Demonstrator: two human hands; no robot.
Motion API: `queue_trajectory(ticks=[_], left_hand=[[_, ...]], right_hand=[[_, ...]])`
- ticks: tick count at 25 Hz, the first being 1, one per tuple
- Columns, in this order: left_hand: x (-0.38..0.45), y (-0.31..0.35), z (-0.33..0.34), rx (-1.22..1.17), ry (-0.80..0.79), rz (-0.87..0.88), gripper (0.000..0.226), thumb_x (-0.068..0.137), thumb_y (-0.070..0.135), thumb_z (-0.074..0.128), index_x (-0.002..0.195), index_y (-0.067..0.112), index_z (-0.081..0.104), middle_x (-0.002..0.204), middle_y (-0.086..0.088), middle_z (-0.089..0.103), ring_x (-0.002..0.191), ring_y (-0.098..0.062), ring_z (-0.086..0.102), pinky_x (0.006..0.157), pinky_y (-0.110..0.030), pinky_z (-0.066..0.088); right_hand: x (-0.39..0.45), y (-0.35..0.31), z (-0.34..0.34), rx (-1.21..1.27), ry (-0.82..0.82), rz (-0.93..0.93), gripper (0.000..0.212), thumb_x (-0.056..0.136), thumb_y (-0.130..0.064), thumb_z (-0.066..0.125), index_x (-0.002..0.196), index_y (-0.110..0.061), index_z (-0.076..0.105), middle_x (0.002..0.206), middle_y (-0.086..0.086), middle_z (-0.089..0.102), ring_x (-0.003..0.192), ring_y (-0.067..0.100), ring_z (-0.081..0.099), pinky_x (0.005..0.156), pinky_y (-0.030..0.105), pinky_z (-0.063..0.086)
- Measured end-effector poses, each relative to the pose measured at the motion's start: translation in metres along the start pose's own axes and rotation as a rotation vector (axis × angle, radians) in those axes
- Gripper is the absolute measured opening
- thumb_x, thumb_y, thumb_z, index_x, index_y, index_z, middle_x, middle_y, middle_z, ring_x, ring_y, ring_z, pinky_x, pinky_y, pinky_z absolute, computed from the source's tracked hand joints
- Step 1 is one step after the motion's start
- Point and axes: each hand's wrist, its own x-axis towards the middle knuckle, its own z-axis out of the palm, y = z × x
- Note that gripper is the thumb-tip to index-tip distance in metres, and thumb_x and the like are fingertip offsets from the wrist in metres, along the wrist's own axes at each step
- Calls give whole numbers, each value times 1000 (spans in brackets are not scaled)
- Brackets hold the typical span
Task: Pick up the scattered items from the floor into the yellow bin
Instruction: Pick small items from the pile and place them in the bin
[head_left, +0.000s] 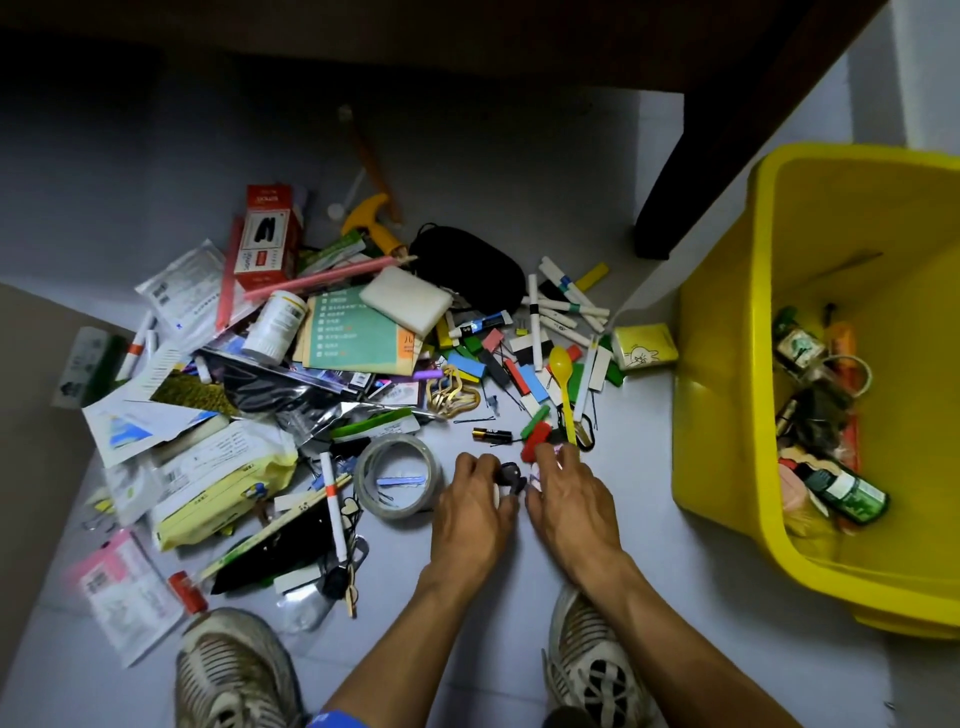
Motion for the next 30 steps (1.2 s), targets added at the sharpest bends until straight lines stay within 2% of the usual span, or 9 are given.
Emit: queue_trajectory(ticks=[5, 11, 14, 18, 21, 24, 25, 28, 30], left_hand=[[8, 4, 11, -133, 5, -46, 27, 81, 34, 72, 104, 27, 61, 104, 6, 56, 90, -16, 60, 77, -29, 50], [18, 6, 11, -135, 112, -197, 23, 88, 25, 65, 109, 18, 62, 110, -3, 59, 97, -22, 59, 82, -32, 49], [7, 2, 6, -58, 187, -196, 23, 93, 15, 53, 115, 12, 59, 111, -8, 54, 98, -27, 56, 79, -34, 45], [-15, 4, 18, -90, 139, -268, 37, 93, 8, 48, 128, 16, 52, 122, -9, 42, 113, -29, 39, 90, -35, 38], [-10, 14, 22, -360, 99, -345, 41, 97, 11, 48, 137, 19, 50, 126, -6, 45, 119, -24, 44, 100, -29, 36], [7, 19, 18, -631, -4, -430, 39, 98, 12, 50, 136, 22, 53, 124, 2, 51, 118, -16, 53, 103, -25, 39], [11, 19, 17, -663, -40, -434, 37, 97, 11, 50, 132, 23, 56, 124, 2, 54, 118, -17, 55, 104, -28, 42], [11, 15, 13, -784, -82, -443, 32, 94, 6, 52, 117, 24, 64, 116, -3, 67, 110, -21, 63, 96, -33, 52], [8, 15, 4, -855, -65, -429, 27, 95, 6, 54, 109, 25, 66, 109, -6, 71, 105, -24, 67, 92, -38, 55]], right_hand=[[-3, 10, -2, 105, 8, 113, 34, 90, -31, 54, 122, -19, 47, 110, 8, 60, 90, 27, 61, 67, 29, 40], [-1, 11, -6, 636, 44, 372, 29, 87, -23, 60, 113, -29, 50, 95, 2, 68, 72, 12, 60, 54, 21, 40], [-5, 15, -2, 601, 132, 434, 28, 90, -23, 55, 117, -26, 50, 106, 3, 63, 83, 18, 58, 67, 28, 44], [-9, 1, 2, 605, 93, 424, 46, 91, -21, 57, 135, -18, 47, 123, 6, 50, 109, 25, 54, 90, 29, 43], [-6, -17, 4, 740, -8, 407, 43, 92, -18, 57, 134, -21, 52, 127, 3, 57, 114, 23, 56, 90, 24, 40], [1, -21, 4, 916, -65, 479, 32, 96, -14, 54, 126, -22, 59, 128, 5, 63, 114, 23, 60, 99, 35, 48], [1, -22, 4, 1023, -82, 507, 28, 98, -12, 52, 123, -22, 61, 123, 6, 65, 109, 21, 63, 94, 36, 52], [-4, -31, 2, 1277, -102, 537, 27, 100, -7, 47, 111, -27, 61, 106, -3, 70, 88, 3, 68, 66, 14, 53], [-7, -35, -2, 1366, -87, 505, 26, 100, -6, 47, 109, -27, 61, 103, -6, 71, 86, 3, 69, 63, 10, 50]])
